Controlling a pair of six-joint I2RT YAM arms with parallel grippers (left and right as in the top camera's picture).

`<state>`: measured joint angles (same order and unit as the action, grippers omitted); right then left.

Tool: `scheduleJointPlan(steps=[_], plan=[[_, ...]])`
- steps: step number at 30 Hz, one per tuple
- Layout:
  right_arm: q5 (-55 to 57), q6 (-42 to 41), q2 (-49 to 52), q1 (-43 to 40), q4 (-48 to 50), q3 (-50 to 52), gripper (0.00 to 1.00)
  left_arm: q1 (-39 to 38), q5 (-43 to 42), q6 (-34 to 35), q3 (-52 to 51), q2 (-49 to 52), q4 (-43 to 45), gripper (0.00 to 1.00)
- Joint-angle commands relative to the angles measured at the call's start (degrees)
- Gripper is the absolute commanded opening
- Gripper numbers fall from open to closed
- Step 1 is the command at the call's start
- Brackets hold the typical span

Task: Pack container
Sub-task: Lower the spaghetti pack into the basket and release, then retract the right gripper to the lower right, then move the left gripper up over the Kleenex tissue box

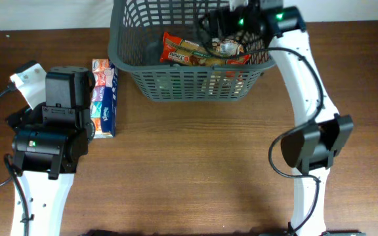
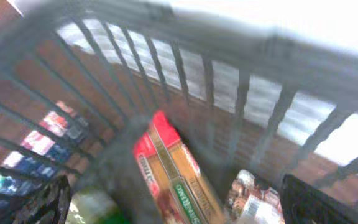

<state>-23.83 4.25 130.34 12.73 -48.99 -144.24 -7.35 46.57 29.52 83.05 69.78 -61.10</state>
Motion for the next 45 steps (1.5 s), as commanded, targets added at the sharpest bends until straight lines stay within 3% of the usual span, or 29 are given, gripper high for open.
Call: scheduleJointPlan(steps=[1,8,14,19,26,37,45], plan=[[-2.14,-0.22,-3.76,-1.14,-2.58,-12.22,0.99,0.28,0.83,-0.94,0.57,0.02,-0.09,1.0],[19.32,-0.26,-5.05,-10.62,-22.45,-35.54,0.99,0.28,0.83,-0.94,0.57,0.02,-0.09,1.0],[27.36,-0.98,-8.79,-22.08,-35.06,-35.45,0.99,0.28,0.83,-0.94,0.57,0.02,-0.09,1.0],[29.68,-6.38,-8.7,-31.28,-44.39,-34.62,0.99,0.28,0.83,-0.94,0.57,0.02,-0.09,1.0],[29.03,-11.21,-8.15,-38.69,-48.33,-34.03,0.99,0.28,0.83,-0.94,0.57,0.02,-0.09,1.0],[28.83,-11.19,-8.15,-39.36,-48.3,-34.03,0.99,0.28,0.55,-0.92,0.57,0.02,0.13,1.0],[28.83,-11.21,-8.15,-39.36,-48.3,-34.03,0.99,0.28,-15.13,-0.92,0.57,0.02,0.2,1.0]])
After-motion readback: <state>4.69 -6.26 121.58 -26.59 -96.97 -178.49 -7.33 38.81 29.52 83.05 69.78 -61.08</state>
